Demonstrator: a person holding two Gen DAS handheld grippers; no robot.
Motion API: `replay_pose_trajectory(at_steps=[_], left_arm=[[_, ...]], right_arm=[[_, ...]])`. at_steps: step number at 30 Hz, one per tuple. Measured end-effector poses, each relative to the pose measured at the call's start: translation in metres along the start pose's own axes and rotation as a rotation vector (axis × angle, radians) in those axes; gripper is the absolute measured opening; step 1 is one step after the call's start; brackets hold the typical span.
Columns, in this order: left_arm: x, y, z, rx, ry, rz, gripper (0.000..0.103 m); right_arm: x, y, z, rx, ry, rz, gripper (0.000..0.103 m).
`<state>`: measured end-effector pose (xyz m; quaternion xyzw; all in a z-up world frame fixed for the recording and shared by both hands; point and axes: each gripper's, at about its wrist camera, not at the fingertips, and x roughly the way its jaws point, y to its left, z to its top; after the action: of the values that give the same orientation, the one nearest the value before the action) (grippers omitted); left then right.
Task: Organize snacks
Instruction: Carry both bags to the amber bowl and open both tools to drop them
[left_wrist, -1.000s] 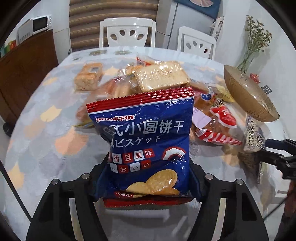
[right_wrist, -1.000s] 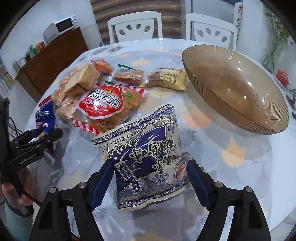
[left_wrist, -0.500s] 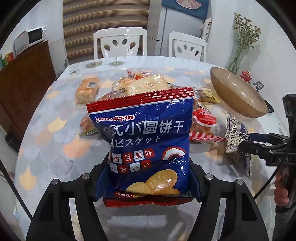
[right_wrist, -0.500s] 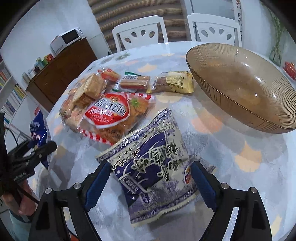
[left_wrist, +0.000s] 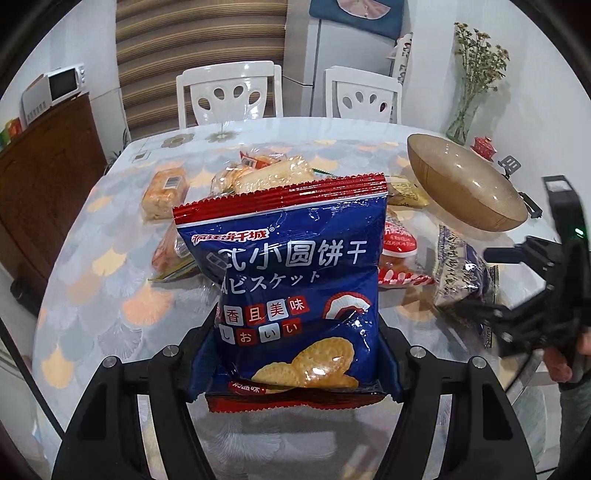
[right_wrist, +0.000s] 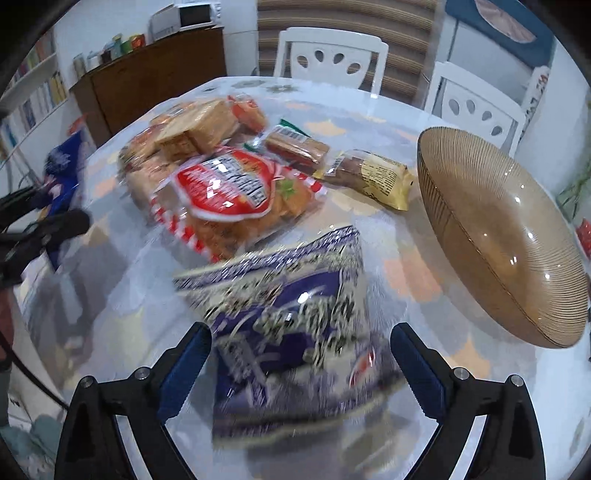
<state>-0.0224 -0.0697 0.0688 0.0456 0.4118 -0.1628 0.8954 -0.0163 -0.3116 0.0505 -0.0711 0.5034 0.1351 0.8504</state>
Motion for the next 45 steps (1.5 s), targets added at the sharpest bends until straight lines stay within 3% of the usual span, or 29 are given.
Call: replay_pose_trajectory(at_steps=[6, 12, 15, 22, 25, 29, 35, 40, 42, 45], left_arm=[[0.0, -0.014, 0.017, 0.078, -0.013, 0.017, 0.069], [-0.002, -0.044, 0.049, 0.191, -0.054, -0.016, 0.069], [-0.004, -0.065, 0.068, 0.259, -0.075, -0.044, 0.069], [0.012, -0.122, 0.132, 0.365, -0.088, -0.19, 0.069], [0.027, -0.148, 0.155, 0.386, -0.07, -0.256, 0.069], [0.053, -0.175, 0.173, 0.413, -0.032, -0.305, 0.069], [0.083, -0.198, 0.18, 0.438, 0.008, -0.318, 0.069], [0.092, -0.205, 0.181, 0.447, -0.01, -0.304, 0.07], [0.092, -0.209, 0.181, 0.459, -0.033, -0.278, 0.079], [0.086, -0.212, 0.182, 0.47, -0.06, -0.282, 0.08]], right_arm=[[-0.003, -0.008, -0.004, 0.101, -0.04, 0.023, 0.071], [-0.037, -0.022, -0.014, 0.254, -0.065, 0.019, 0.069], [-0.07, -0.034, -0.018, 0.319, -0.12, 0.017, 0.069], [-0.131, -0.096, -0.008, 0.528, -0.244, -0.149, 0.07], [-0.135, -0.131, -0.004, 0.65, -0.255, -0.221, 0.07], [-0.117, -0.167, -0.002, 0.777, -0.231, -0.22, 0.07], [-0.088, -0.178, 0.011, 0.785, -0.169, -0.234, 0.07], [-0.079, -0.184, 0.017, 0.765, -0.149, -0.287, 0.071], [-0.079, -0.186, 0.017, 0.76, -0.15, -0.285, 0.072], [-0.085, -0.182, 0.016, 0.735, -0.16, -0.305, 0.072]])
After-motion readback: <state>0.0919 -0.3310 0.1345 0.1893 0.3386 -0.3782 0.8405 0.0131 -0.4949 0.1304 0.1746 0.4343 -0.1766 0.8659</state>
